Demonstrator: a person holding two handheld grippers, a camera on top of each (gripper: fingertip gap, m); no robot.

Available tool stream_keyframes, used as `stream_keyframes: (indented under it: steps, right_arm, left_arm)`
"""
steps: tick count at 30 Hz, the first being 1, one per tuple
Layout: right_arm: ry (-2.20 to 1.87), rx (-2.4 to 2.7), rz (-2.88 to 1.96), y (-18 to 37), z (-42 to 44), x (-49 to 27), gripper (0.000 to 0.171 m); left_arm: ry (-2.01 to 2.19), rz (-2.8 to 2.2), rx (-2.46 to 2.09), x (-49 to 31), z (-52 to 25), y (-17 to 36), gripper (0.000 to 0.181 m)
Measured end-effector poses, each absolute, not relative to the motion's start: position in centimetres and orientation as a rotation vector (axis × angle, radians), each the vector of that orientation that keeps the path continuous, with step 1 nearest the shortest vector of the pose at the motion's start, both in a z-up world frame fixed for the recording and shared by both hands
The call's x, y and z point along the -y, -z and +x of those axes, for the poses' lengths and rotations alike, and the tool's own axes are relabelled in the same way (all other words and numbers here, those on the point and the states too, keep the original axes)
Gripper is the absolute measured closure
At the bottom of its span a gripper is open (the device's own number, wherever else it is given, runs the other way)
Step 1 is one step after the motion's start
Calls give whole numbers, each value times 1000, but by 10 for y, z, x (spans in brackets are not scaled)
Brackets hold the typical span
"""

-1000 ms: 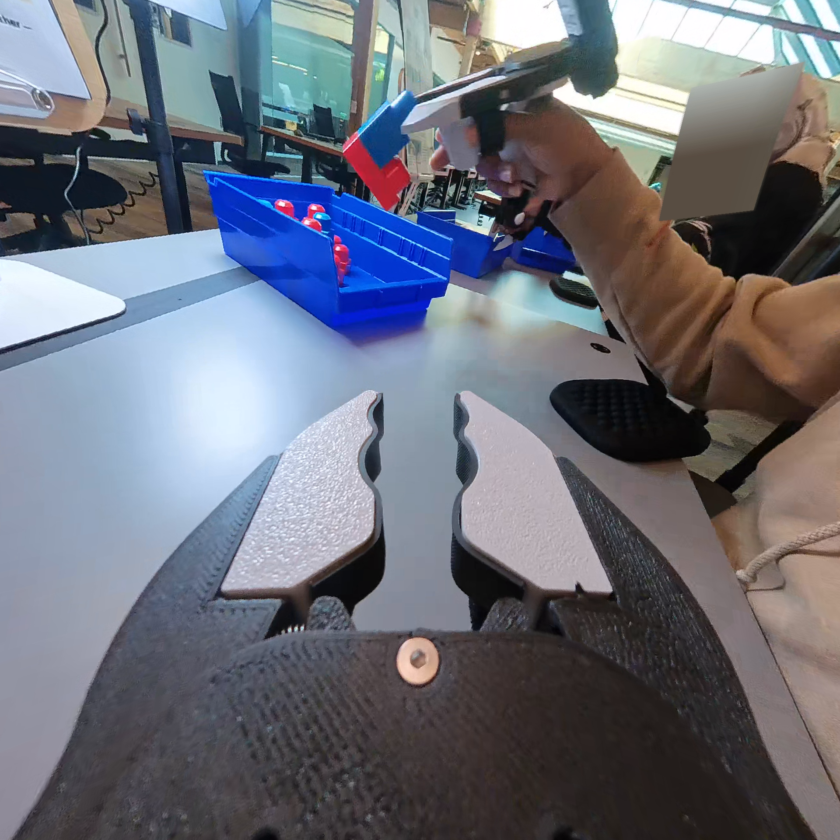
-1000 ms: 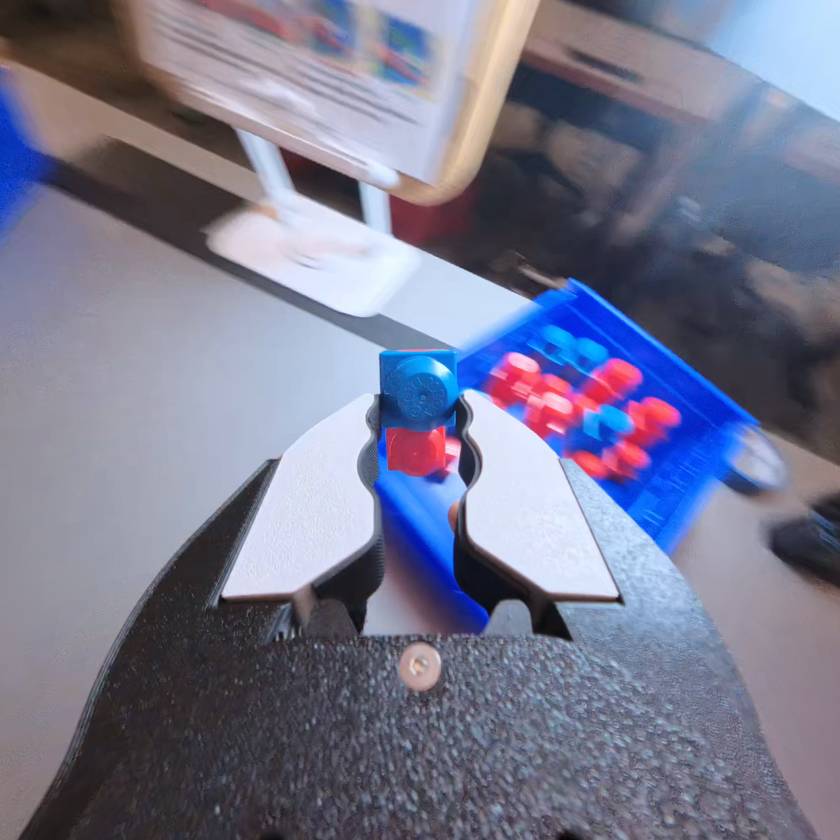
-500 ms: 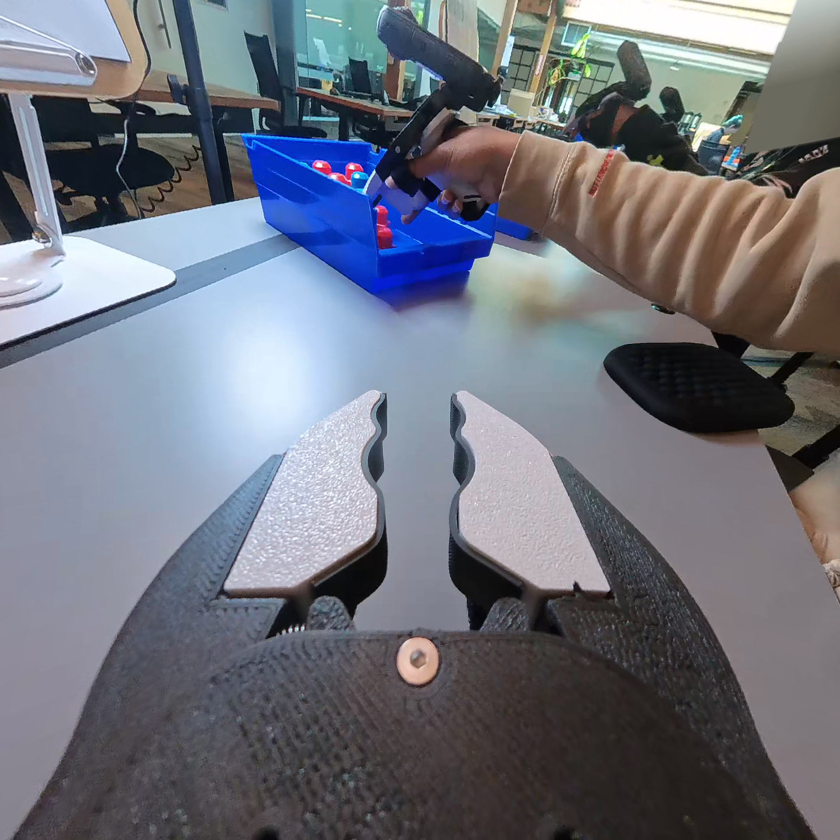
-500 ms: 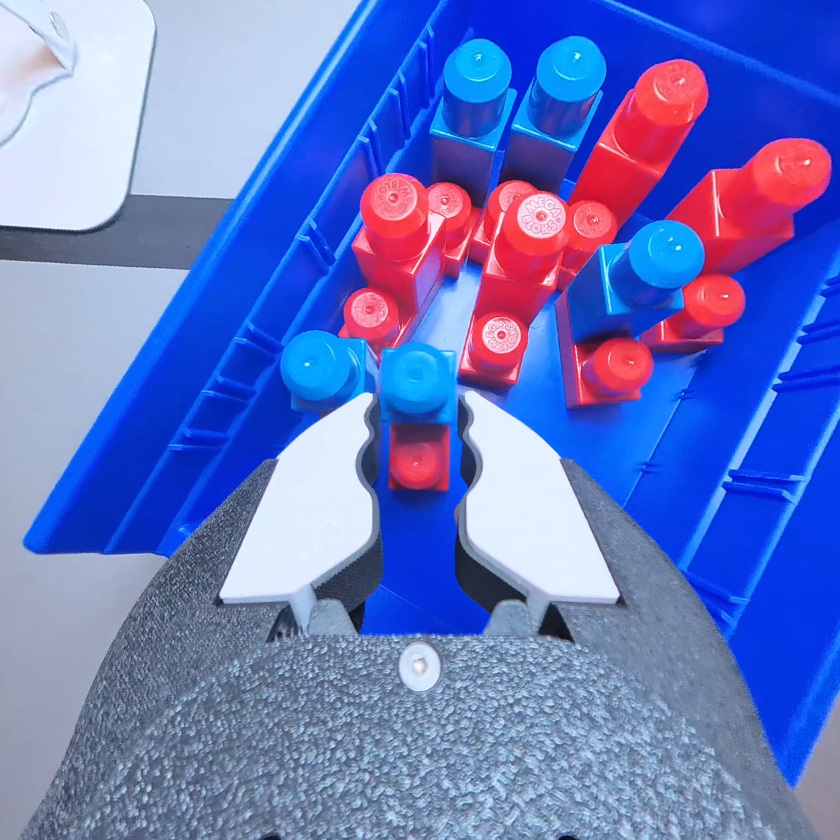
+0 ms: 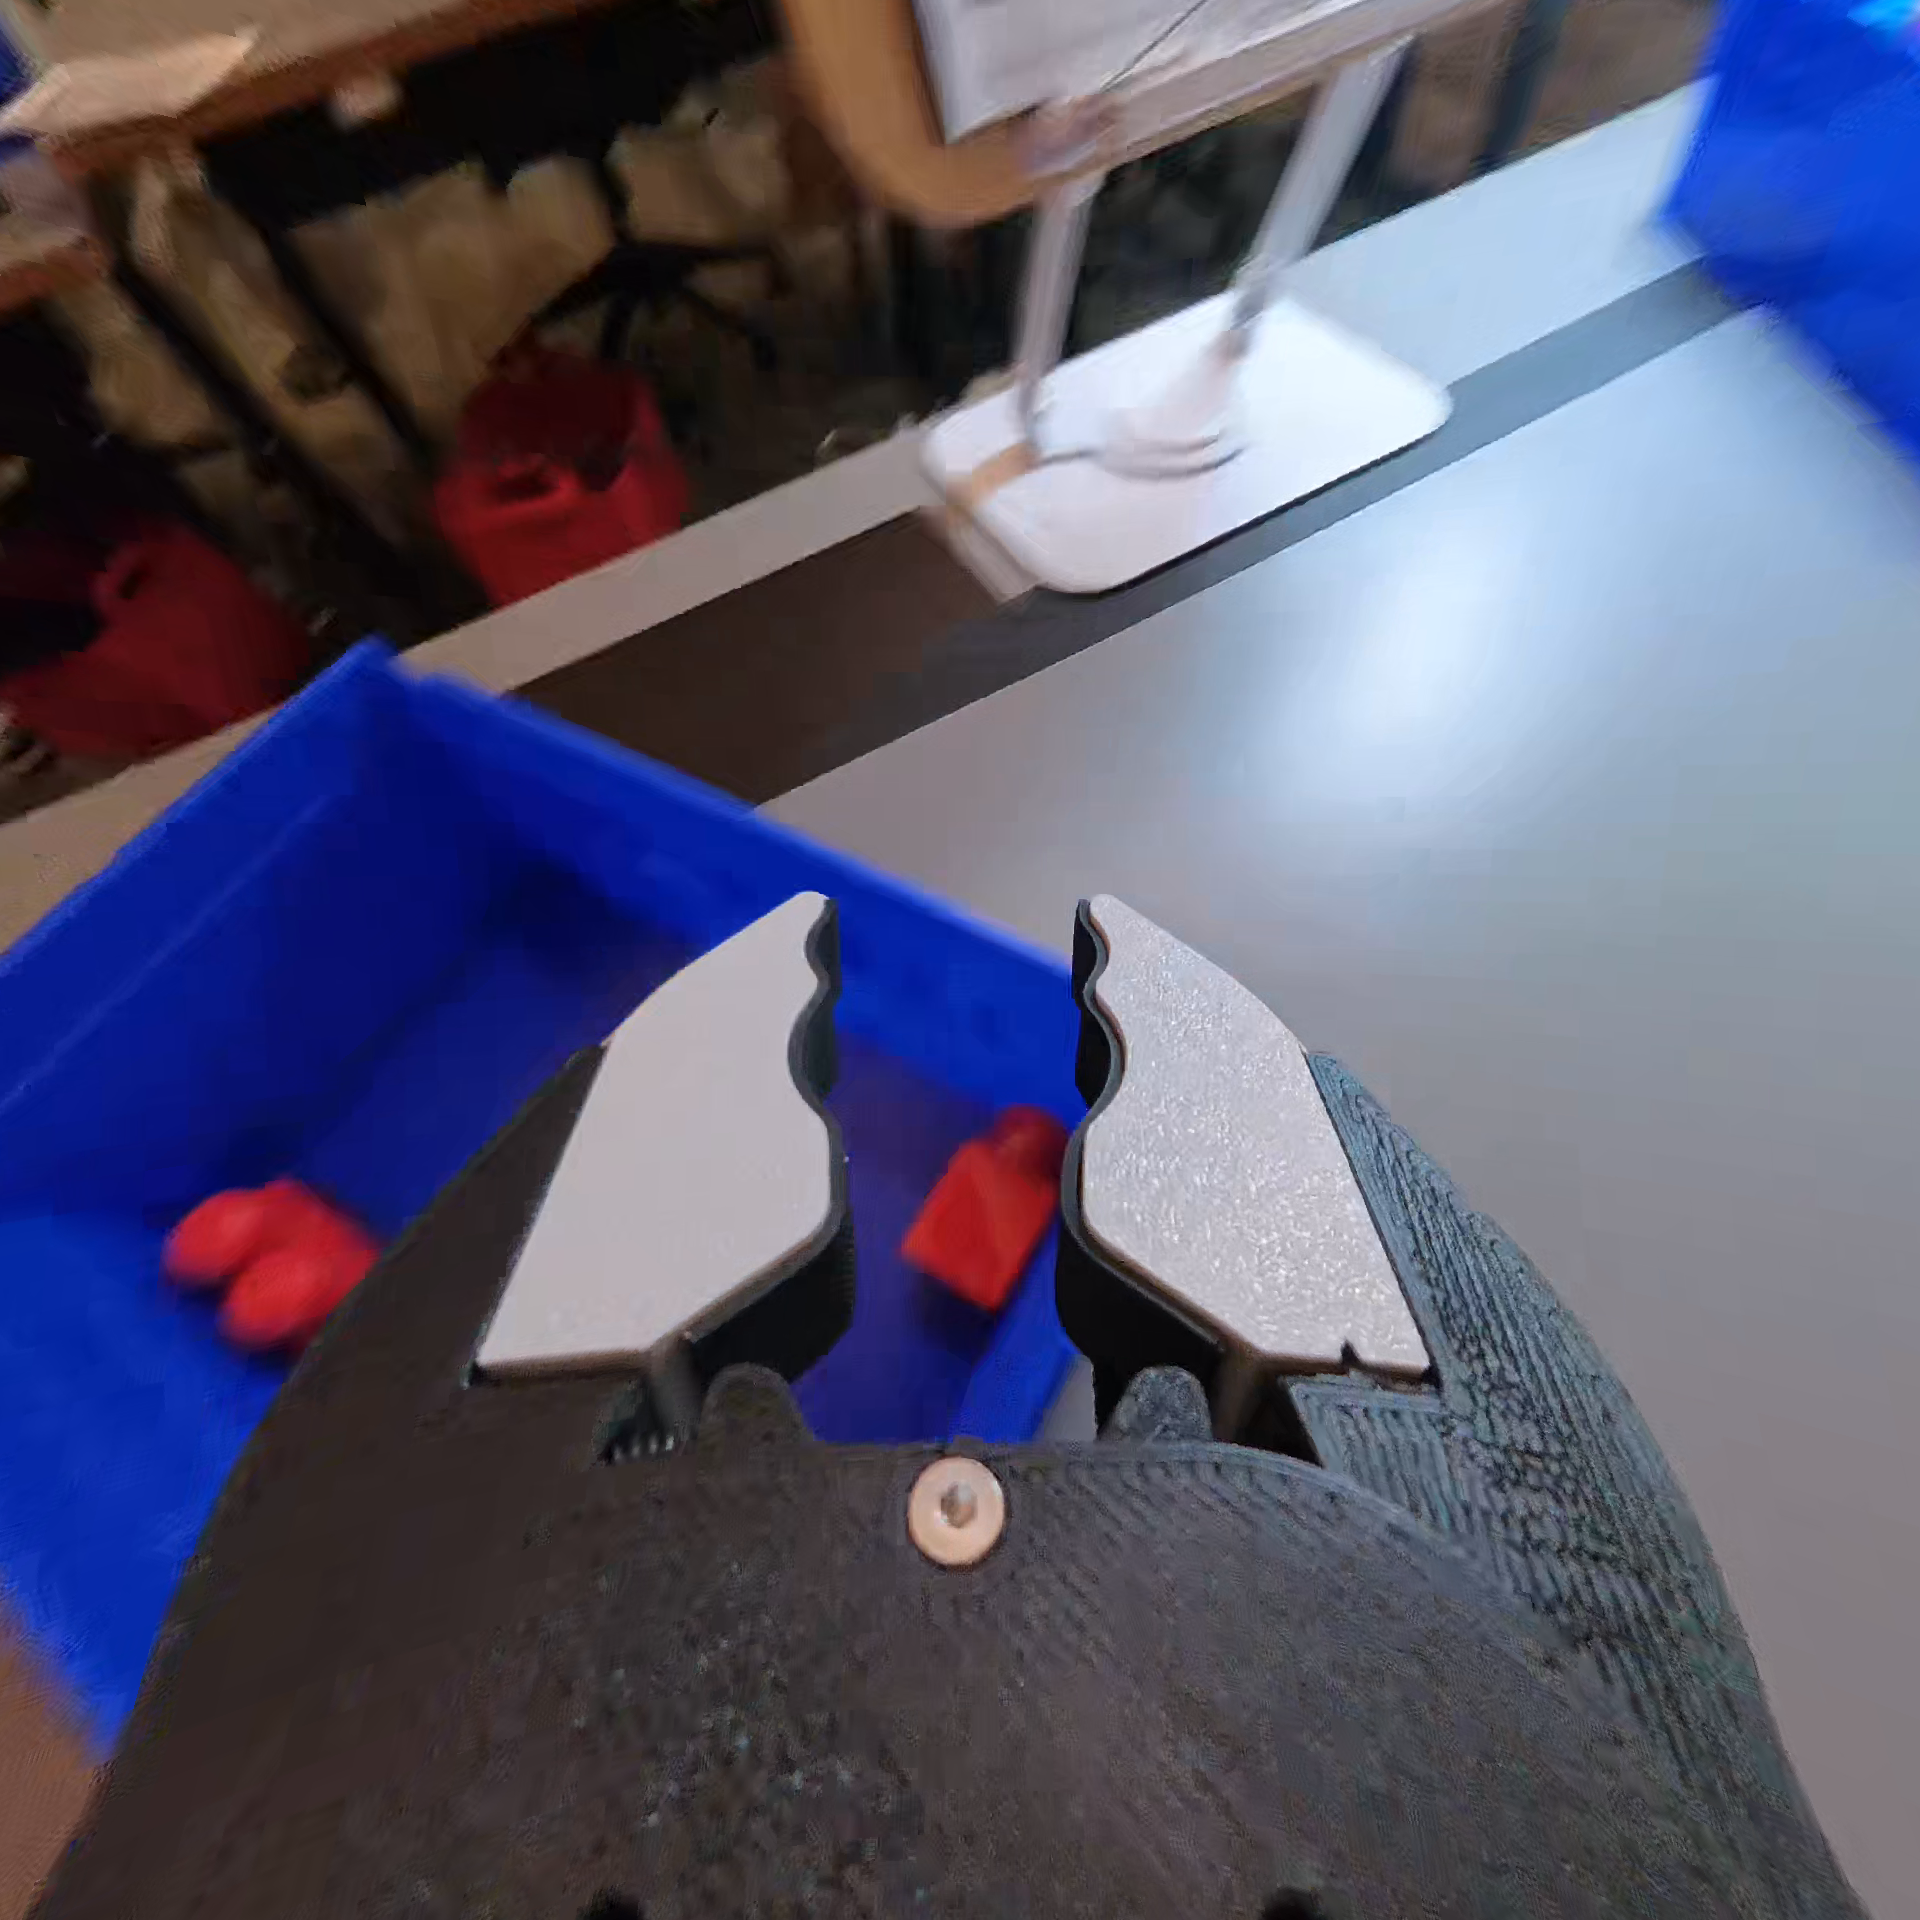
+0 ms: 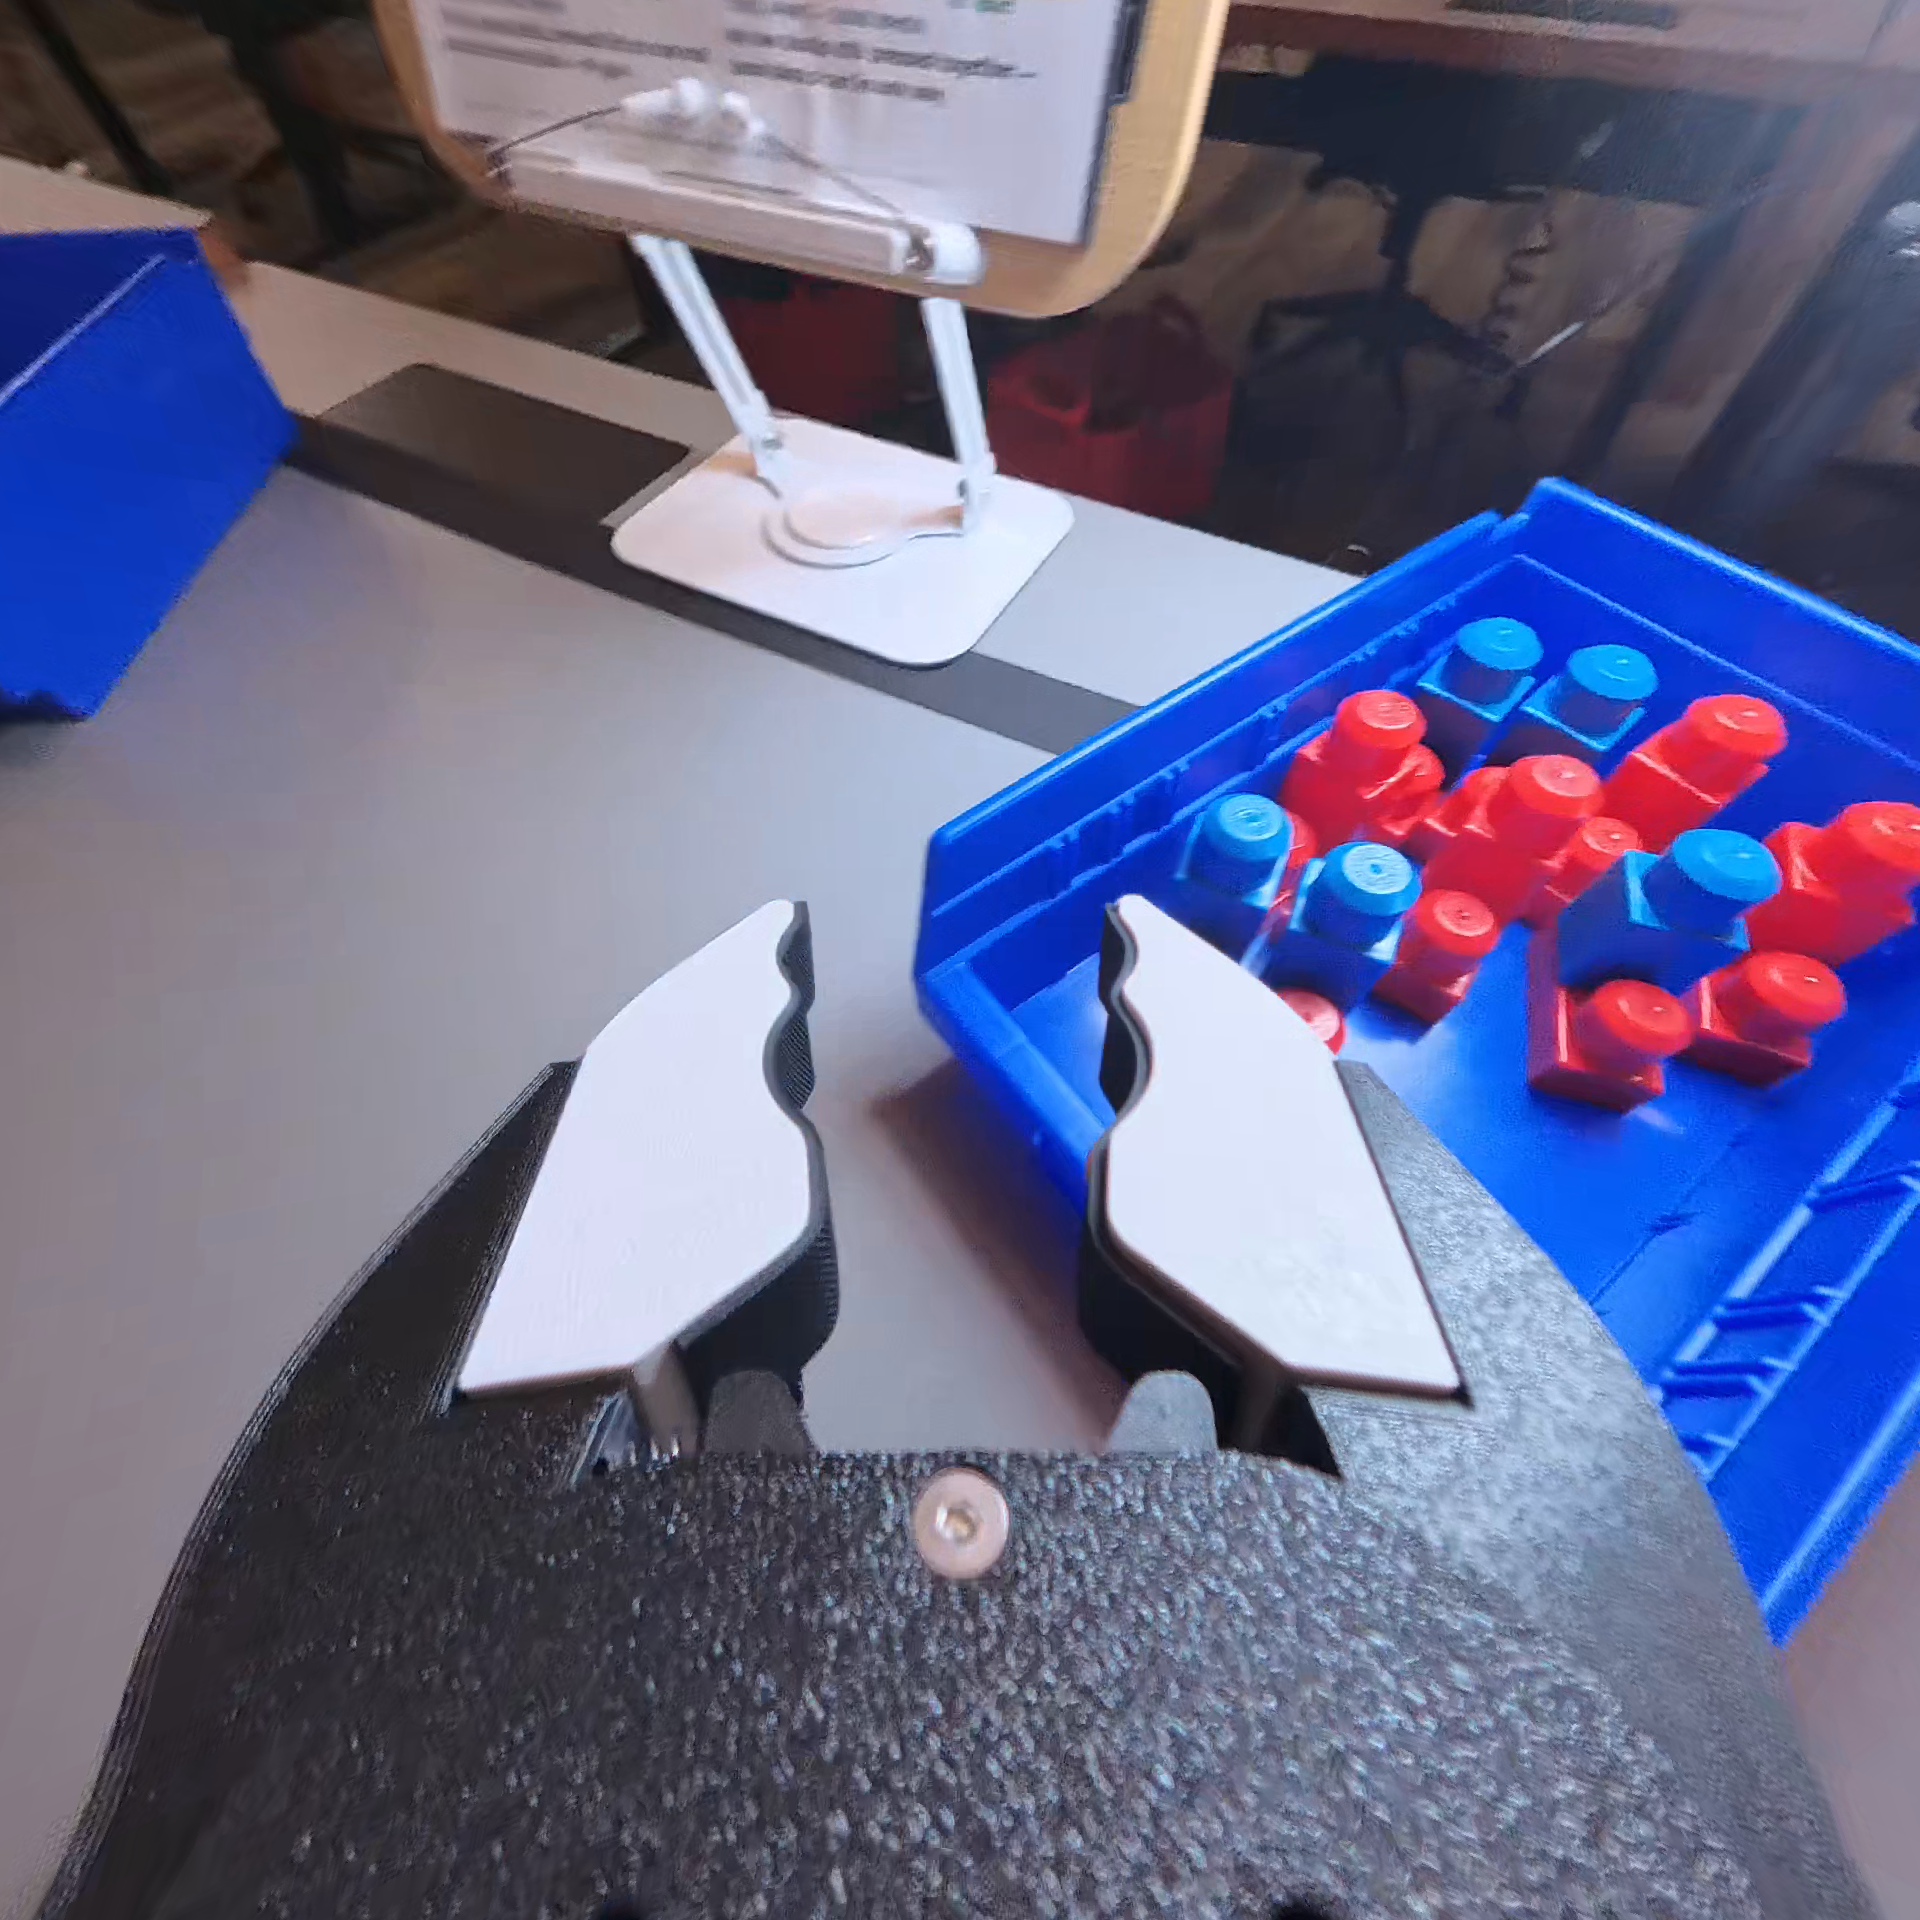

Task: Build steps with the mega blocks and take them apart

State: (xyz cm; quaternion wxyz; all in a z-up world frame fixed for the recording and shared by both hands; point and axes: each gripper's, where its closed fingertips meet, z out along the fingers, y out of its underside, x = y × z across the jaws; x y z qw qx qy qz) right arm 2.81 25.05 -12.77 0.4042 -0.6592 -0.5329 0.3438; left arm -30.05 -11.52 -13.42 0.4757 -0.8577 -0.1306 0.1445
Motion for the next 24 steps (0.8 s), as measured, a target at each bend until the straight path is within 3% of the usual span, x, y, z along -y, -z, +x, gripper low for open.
stream_keyframes:
  steps: [4,8,17,18,24]
  right_arm:
    - [-901,1477,-1574,138,40,-200,121]
    - [-965,1566,-1502,153,42,-157,123]
    - [-917,1692,-1439,183,40,-138,123]
    - [-940,1687,-1441,183,39,-137,123]
    - [-1010,1669,-1437,183,39,-132,126]
  left_arm:
    - [-701,-2482,550,185,-410,167,134]
    - [-824,-2858,597,230,-464,204,129]
    - [-898,-3500,-86,268,-482,255,130]
    - [-978,-3502,-165,268,-489,252,144]
    - [-919,-3337,-287,248,-473,233,152]
